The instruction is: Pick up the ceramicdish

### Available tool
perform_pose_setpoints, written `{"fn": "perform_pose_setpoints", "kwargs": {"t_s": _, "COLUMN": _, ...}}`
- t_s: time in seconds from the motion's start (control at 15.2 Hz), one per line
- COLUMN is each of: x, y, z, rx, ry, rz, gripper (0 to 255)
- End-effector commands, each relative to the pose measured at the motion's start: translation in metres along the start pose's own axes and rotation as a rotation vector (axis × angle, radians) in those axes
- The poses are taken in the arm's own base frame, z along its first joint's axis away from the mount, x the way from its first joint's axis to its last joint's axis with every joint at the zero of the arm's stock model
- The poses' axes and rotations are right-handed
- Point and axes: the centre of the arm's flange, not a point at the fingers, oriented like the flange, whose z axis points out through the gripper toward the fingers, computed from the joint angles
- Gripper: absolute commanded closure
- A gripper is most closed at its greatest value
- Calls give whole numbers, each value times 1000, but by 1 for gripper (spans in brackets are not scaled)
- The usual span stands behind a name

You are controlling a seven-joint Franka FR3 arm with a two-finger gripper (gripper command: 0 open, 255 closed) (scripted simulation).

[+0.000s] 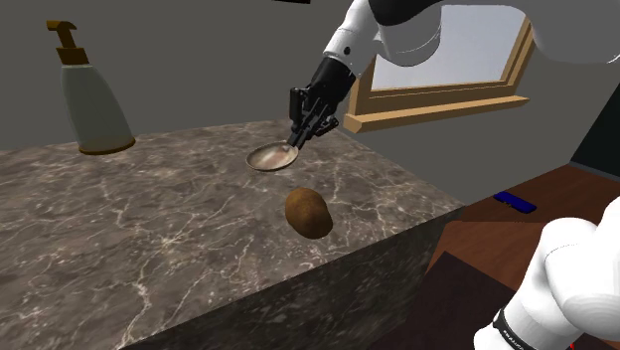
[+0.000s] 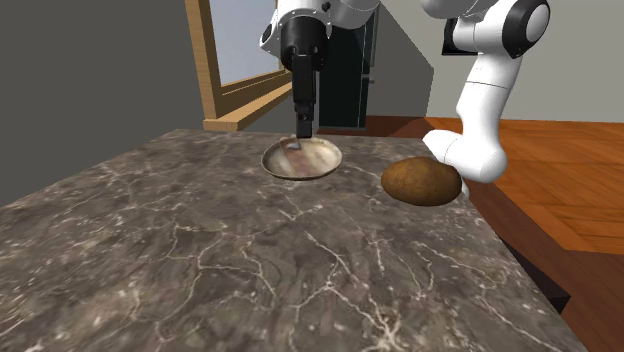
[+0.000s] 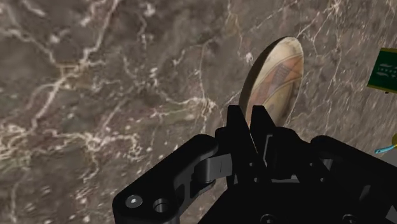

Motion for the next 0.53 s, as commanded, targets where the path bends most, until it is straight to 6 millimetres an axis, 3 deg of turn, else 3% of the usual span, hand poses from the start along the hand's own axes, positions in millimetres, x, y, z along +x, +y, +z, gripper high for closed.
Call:
{"fn": "perform_pose_setpoints", "kwargs": {"t_s": 0.0, "x": 0, "y": -6, "z": -8, "rx": 0, "ry": 0, "rz": 0, "gripper": 255}}
{"fn": "perform_pose_setpoints", "kwargs": {"t_s": 0.46, "x": 0, "y": -23, "z": -30, "rx": 0, "ry": 0, "rz": 0, "gripper": 255}}
